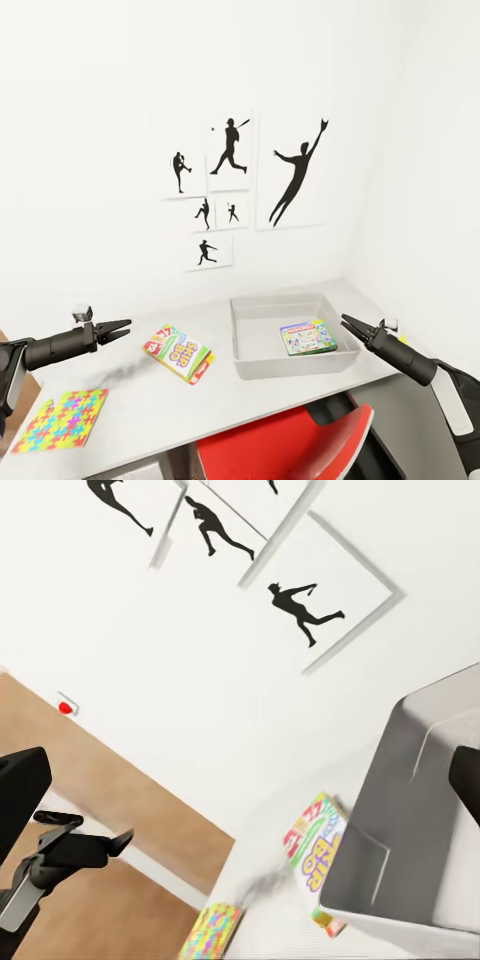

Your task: Put all the toys in the child's room - the three board games (two on the bed and one on the table), the two jigsaw puzzles on the table, and the tennis ball on the table - inside the toy box on the table in the child's room.

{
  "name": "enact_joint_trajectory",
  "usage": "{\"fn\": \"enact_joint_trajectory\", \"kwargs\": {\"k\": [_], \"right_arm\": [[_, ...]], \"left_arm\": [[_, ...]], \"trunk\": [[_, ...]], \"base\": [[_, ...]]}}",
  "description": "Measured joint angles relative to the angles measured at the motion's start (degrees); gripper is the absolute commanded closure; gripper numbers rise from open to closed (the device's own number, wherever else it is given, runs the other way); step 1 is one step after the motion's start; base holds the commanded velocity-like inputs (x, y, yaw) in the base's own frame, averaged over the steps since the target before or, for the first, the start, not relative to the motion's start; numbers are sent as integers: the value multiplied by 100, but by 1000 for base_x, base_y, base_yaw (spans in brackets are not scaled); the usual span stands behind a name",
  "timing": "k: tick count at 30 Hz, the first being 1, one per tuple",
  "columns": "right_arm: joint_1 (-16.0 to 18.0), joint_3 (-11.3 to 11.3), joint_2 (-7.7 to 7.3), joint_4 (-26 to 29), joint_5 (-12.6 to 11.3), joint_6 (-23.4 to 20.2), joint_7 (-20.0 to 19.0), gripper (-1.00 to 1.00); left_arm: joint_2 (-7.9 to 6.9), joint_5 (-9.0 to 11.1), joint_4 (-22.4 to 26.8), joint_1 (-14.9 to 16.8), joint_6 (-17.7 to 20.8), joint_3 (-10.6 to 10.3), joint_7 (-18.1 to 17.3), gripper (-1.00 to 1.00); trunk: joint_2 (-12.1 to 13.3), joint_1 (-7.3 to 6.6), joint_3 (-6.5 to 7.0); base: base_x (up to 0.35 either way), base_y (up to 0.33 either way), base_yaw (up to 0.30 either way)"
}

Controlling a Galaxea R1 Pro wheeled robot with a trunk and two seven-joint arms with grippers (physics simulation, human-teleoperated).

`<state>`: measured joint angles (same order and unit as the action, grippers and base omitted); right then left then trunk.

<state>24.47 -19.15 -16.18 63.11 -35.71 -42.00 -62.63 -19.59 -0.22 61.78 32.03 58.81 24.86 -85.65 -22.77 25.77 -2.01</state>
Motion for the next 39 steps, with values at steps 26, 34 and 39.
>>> {"fn": "enact_joint_trajectory", "kwargs": {"k": [26,34,39], "right_arm": [[0,-1,14,3,8,-1,0,-100],[3,-1,16,2,12,0,0,-100],[2,-1,17,2,13,6,2,-100]], "left_arm": [[0,0,-2,3,0,6,-1,-100],[1,0,1,5,0,6,-7,-100],[-4,0,1,5,0,12,-8,-100]], "trunk": [[-6,-2,125],[-9,0,179],[-9,1,216]], "base": [[-140,69,-126],[-63,35,-208],[-176,111,-211]]}}
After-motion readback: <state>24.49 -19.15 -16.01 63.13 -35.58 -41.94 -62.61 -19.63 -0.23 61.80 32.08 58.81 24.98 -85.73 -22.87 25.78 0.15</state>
